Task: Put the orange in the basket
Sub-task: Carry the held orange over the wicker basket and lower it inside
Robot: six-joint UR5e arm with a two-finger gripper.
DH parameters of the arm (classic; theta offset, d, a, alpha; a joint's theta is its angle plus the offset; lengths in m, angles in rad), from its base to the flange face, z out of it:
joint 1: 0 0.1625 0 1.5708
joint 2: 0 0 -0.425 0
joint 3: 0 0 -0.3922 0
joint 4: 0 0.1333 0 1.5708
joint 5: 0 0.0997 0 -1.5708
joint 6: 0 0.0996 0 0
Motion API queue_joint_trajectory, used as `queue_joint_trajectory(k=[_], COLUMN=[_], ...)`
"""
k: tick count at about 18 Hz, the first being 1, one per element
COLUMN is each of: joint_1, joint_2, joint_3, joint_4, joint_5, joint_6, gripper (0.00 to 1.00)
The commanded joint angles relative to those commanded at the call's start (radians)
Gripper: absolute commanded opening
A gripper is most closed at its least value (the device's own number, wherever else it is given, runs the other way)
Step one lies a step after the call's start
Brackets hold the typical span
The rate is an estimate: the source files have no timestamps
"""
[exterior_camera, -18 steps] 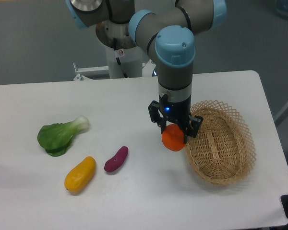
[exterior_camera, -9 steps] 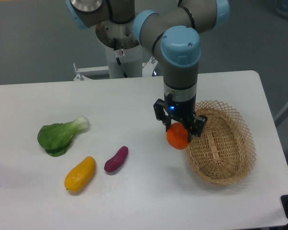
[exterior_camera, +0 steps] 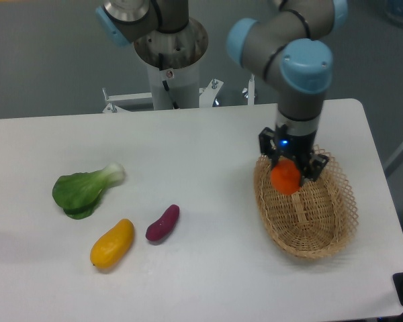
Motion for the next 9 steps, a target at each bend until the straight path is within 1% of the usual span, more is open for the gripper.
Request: queue_joint_trajectory(k=[1, 3, 4, 5, 7, 9], joint_1=[0.000, 0.014, 0.012, 0.014, 0.014, 0.014], joint_2=[-0.009, -0.017, -0.031, -0.037, -0.043, -0.045], joint_3=[-0.021, -0.063, -0.089, -0.106, -0.123, -0.123], joint_4=[0.011, 0.090, 0.144, 0.173, 0.187, 0.189], joint_5=[-0.002, -0.008, -0.009, -0.009, -0.009, -0.009], joint_6=[-0.025, -0.106, -0.164, -0.201, -0.220, -0.221], gripper=[0.60, 0.59, 0.59, 0.59, 0.60, 0.60])
